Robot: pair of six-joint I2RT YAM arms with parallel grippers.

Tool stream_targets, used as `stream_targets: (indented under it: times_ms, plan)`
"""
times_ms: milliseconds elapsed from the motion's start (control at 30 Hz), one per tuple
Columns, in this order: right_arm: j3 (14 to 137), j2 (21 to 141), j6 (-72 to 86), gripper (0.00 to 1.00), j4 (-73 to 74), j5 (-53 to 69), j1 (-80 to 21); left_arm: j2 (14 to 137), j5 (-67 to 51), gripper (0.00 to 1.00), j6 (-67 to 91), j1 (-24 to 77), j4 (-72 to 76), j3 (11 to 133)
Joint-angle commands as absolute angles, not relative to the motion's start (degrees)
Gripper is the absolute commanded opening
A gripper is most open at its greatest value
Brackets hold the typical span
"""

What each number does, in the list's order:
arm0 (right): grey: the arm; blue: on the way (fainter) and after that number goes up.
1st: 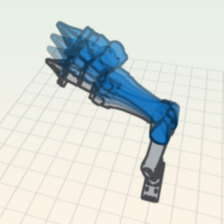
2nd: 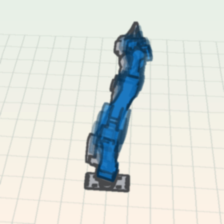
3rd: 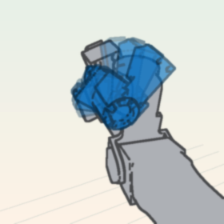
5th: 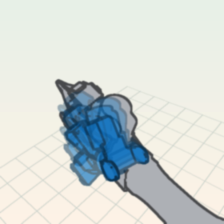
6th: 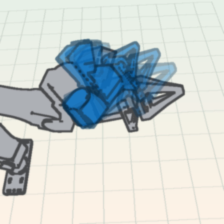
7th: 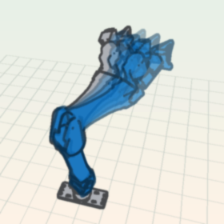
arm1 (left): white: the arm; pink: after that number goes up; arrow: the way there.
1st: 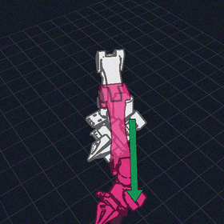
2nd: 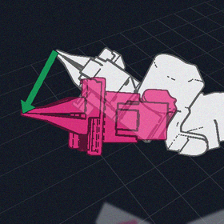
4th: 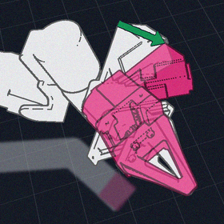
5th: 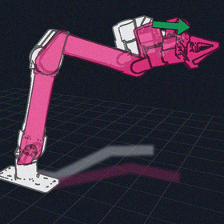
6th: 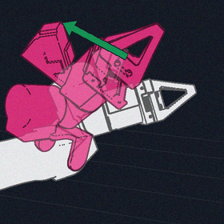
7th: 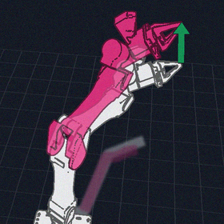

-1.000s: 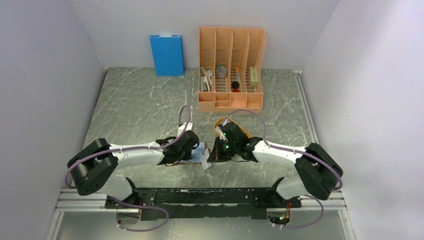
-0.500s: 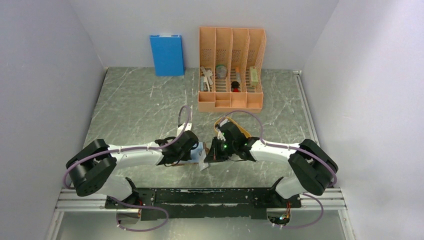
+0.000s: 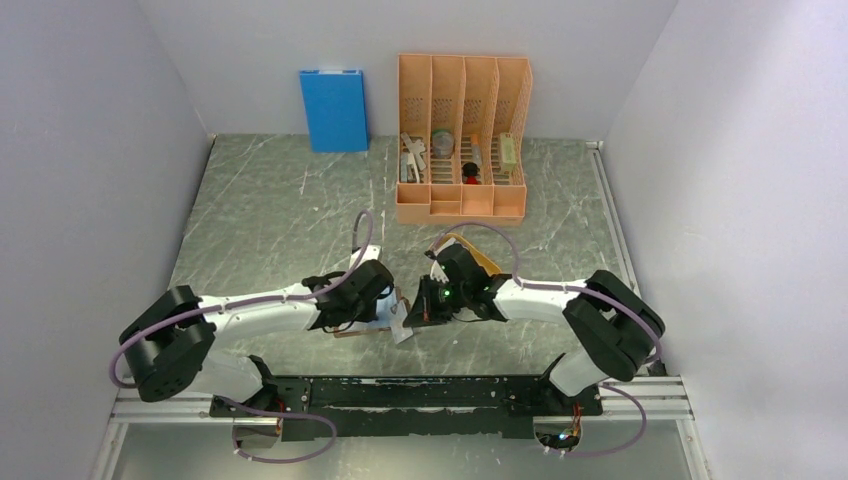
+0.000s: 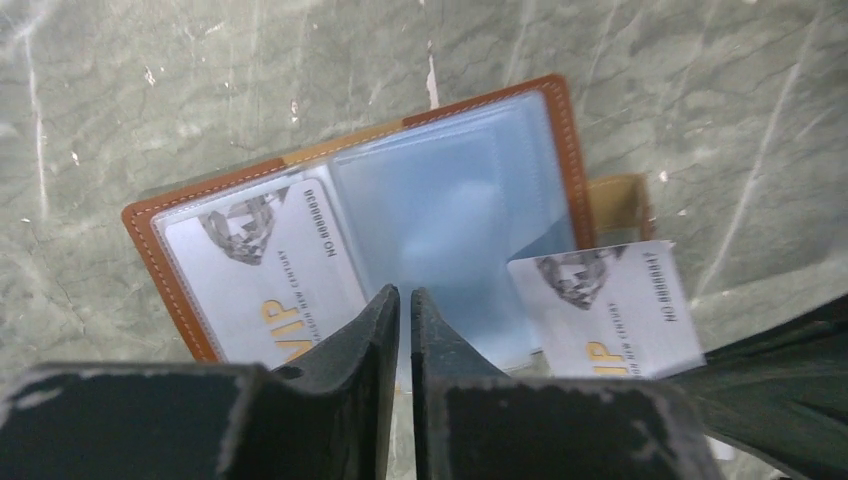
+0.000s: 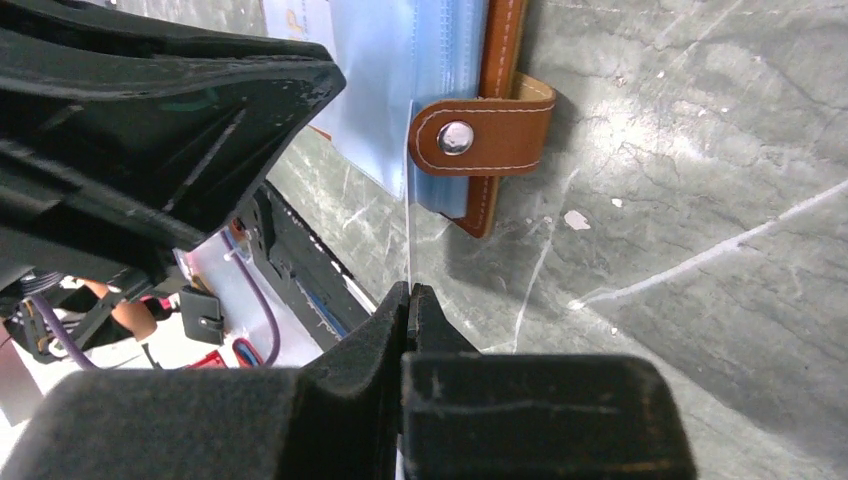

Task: Put the credit cards into the card holder
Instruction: Insert the credit card into the card holder.

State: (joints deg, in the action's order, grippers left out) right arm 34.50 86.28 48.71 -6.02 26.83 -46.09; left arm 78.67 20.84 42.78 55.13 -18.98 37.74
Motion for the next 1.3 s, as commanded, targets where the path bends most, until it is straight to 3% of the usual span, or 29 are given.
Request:
stream_targets:
  times_ms: [0,200,567,933,1267]
  plan:
    - [35.8,87.3,49.0,0.0,-8.9,29.0,-46.0,76.1,21.1,0.19,41.9,55.3,-21.4,40.9]
    - [36.4,88.1,49.0,0.0,-9.4,29.7,-46.2,72.7,21.3,0.37,42.2,55.4,-23.9,41.9]
    - [38.3,89.8,49.1,0.0,-8.8,28.8,-46.8,66.3,29.3,0.46,47.3,54.6,-32.0,38.0]
    - [35.4,83.9,46.8,0.0,-2.7,24.9,-45.4,63.7,24.4,0.43,47.1,51.5,-27.1,33.8]
    - [34.4,83.0,46.4,0.0,-0.9,24.0,-45.4,68.0,14.3,0.64,41.7,51.8,-18.4,36.7]
